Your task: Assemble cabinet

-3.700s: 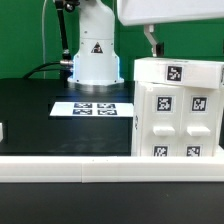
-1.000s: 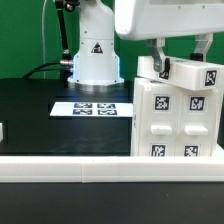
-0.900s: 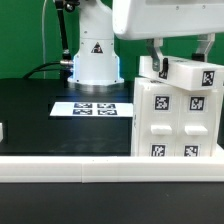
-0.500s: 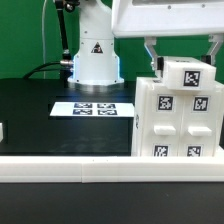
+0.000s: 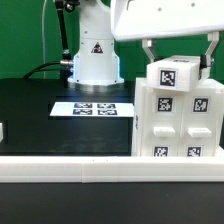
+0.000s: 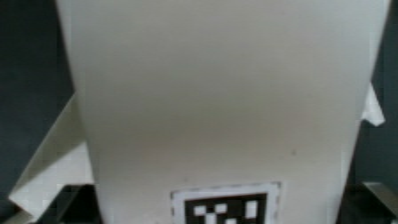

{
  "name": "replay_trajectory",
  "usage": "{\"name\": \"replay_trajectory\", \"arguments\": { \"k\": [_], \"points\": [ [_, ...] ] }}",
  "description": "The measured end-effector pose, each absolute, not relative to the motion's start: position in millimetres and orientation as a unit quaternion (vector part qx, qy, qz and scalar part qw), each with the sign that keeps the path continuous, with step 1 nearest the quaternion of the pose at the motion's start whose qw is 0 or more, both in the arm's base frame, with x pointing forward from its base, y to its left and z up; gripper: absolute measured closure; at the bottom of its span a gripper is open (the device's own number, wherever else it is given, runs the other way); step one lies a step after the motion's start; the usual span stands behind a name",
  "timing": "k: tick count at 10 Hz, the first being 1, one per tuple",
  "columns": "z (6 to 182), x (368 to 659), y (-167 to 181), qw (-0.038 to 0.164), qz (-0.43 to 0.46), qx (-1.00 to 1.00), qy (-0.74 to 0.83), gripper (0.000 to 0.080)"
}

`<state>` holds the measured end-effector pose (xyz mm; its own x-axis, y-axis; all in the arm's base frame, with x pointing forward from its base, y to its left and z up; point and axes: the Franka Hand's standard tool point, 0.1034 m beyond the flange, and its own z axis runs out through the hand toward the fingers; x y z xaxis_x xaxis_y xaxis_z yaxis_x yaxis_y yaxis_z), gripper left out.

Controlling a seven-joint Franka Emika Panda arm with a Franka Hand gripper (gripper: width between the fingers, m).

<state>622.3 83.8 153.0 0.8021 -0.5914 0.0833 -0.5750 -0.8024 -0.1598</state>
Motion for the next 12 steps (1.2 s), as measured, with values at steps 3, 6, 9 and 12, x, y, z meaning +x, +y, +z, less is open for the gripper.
{"name": "replay_trajectory", "arguments": {
  "k": [3,6,9,12],
  "points": [
    [152.7,621.9,83.6,0.069,-0.057,-0.918,0.387,0.0240],
    [151.7,617.0,84.9,0.075,-0.045,-0.848,0.523,0.0240],
    [150.8,616.1,84.5,0.082,-0.028,-0.757,0.648,0.0240],
    [150.9,617.9,84.5,0.092,-0.014,-0.664,0.742,0.0240]
  ]
}}
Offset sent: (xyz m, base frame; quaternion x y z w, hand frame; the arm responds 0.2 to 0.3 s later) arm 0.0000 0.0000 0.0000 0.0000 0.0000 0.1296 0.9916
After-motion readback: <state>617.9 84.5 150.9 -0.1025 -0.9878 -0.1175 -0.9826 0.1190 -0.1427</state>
